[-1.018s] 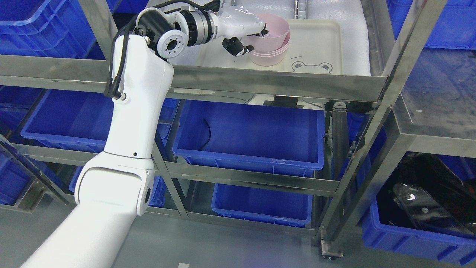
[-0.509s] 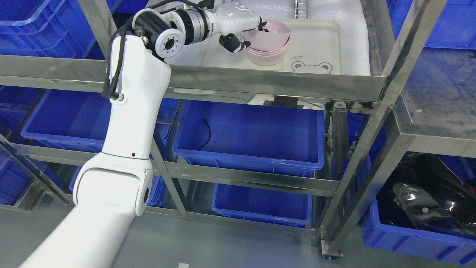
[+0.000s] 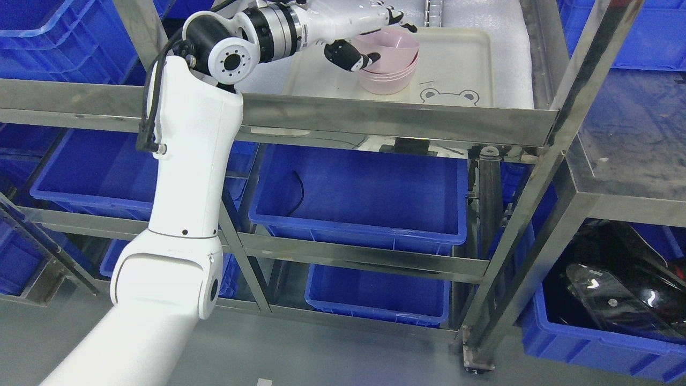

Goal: Stack pink IKEA bowl on shelf middle layer

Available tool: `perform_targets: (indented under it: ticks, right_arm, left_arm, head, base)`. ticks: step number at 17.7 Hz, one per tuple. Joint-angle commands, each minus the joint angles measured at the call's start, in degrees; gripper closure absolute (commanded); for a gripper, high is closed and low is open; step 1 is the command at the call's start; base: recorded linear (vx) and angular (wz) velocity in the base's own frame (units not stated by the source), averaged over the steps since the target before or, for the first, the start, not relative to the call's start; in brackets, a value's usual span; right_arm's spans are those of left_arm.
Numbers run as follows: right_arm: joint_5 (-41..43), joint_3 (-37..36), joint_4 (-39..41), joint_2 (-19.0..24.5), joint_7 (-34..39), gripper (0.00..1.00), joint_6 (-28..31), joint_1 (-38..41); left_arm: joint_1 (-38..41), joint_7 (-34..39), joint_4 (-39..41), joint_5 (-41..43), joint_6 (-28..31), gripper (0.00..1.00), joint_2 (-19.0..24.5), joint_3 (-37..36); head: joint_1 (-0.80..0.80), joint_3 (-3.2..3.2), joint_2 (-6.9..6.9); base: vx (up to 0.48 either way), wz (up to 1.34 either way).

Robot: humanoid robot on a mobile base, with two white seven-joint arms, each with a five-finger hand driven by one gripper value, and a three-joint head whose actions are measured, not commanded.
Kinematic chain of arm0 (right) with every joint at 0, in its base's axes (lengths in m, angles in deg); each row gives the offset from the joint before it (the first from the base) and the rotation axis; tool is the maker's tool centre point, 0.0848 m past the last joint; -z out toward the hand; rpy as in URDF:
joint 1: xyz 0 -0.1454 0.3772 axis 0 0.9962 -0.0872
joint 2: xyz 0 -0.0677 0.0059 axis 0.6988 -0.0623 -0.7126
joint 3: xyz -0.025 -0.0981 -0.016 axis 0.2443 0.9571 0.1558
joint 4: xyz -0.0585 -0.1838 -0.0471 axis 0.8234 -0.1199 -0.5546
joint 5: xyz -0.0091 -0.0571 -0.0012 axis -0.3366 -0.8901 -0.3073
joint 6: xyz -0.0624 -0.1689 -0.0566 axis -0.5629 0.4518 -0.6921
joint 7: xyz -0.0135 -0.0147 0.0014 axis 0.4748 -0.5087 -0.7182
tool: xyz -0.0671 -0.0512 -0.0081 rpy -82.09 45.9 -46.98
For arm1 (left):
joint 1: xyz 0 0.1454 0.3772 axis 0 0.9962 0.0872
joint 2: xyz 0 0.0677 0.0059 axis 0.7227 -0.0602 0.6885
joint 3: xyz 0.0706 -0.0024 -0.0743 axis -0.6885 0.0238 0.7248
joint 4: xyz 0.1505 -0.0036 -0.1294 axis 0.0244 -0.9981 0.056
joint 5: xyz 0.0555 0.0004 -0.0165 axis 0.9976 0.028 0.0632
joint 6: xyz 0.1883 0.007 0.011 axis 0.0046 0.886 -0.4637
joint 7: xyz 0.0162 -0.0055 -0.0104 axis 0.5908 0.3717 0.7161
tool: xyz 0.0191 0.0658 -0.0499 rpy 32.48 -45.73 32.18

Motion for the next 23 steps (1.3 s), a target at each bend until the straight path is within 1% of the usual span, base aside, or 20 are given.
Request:
perform_targets:
  ticks: [1, 3, 5, 7, 9, 11, 12, 14, 16, 19, 20, 22, 23]
  right_arm:
    - [0.0, 0.0, 1.0, -1.0, 0.0, 0.00, 0.0, 1.3]
    - [0.0, 0.0, 1.0, -1.0, 0.0, 0.00, 0.0, 1.3]
    - [0.0, 0.0, 1.0, -1.0, 0.0, 0.00, 0.0, 1.3]
    - [0.0, 0.0, 1.0, -1.0, 0.0, 0.00, 0.0, 1.3]
    - [0.0, 0.0, 1.0, -1.0, 0.0, 0.00, 0.0, 1.3]
    - [0.0, 0.0, 1.0, -1.0, 0.0, 0.00, 0.0, 1.3]
    - [0.0, 0.0, 1.0, -1.0, 0.0, 0.00, 0.0, 1.3]
    - [0.0, 0.0, 1.0, -1.0, 0.0, 0.00, 0.0, 1.3]
    - [0.0, 0.0, 1.0, -1.0, 0.0, 0.00, 0.0, 1.3]
    - [0.0, 0.0, 1.0, -1.0, 0.0, 0.00, 0.0, 1.3]
    - [0.0, 0.0, 1.0, -1.0, 0.0, 0.00, 0.0, 1.3]
    - [0.0, 0.0, 1.0, -1.0, 0.0, 0.00, 0.0, 1.3]
    - [0.0, 0.0, 1.0, -1.0, 0.0, 0.00, 0.0, 1.3]
  left_arm:
    - [7.2, 0.2, 10.0, -19.4, -1.0, 0.05, 0.6, -10.6]
    - [9.3, 2.2, 10.9, -23.3, -2.0, 0.01, 0.6, -15.0]
    - [11.6, 4.4, 10.9, -23.7, -6.2, 0.00, 0.6, -18.5]
    - [16.9, 4.8, 10.8, -23.7, -10.2, 0.00, 0.6, -21.8]
    - [24.3, 4.8, 10.5, -23.7, -11.9, 0.00, 0.6, -23.0]
    - [30.3, 5.2, 9.1, -23.7, -12.3, 0.00, 0.6, -22.1]
    - [33.5, 6.5, 7.9, -24.0, -12.3, 0.00, 0.6, -20.8]
    - [39.3, 12.6, 5.6, -24.5, -12.3, 0.00, 0.6, -18.2]
    - [43.4, 18.8, 2.8, -27.5, -12.2, 0.00, 0.6, -17.2]
    - [46.9, 24.0, -3.2, -32.0, -11.6, 0.00, 0.6, -16.4]
    - [47.3, 26.8, -5.8, -33.6, -11.5, 0.00, 0.6, -15.4]
    - [47.3, 33.7, -9.7, -36.7, -10.5, 0.00, 0.6, -11.3]
    - [47.3, 36.9, -11.0, -38.1, -8.6, 0.00, 0.6, -8.9]
  head:
    - [0.00, 0.00, 0.00]
    - [0.00, 0.00, 0.00]
    - [0.00, 0.00, 0.00]
    - [0.00, 0.00, 0.00]
    - [0.00, 0.00, 0.00]
    - [0.00, 0.00, 0.00]
    - [0.00, 0.00, 0.00]
    - [0.00, 0.00, 0.00]
    - [0.00, 0.00, 0.00]
    - [0.00, 0.00, 0.00]
    - [0.00, 0.00, 0.00]
    - [0.00, 0.00, 0.00]
    - [0.00, 0.00, 0.00]
  base:
    - [0.000, 0.00]
    - [0.000, 0.00]
    - [0.000, 0.00]
    - [0.000, 0.00]
    - [0.000, 0.00]
    - [0.000, 0.00]
    - [0.000, 0.00]
    - [0.000, 0.00]
    - [0.000, 0.00]
    - [0.000, 0.00]
    - [0.000, 0.00]
    - [0.000, 0.00]
    - [0.000, 0.00]
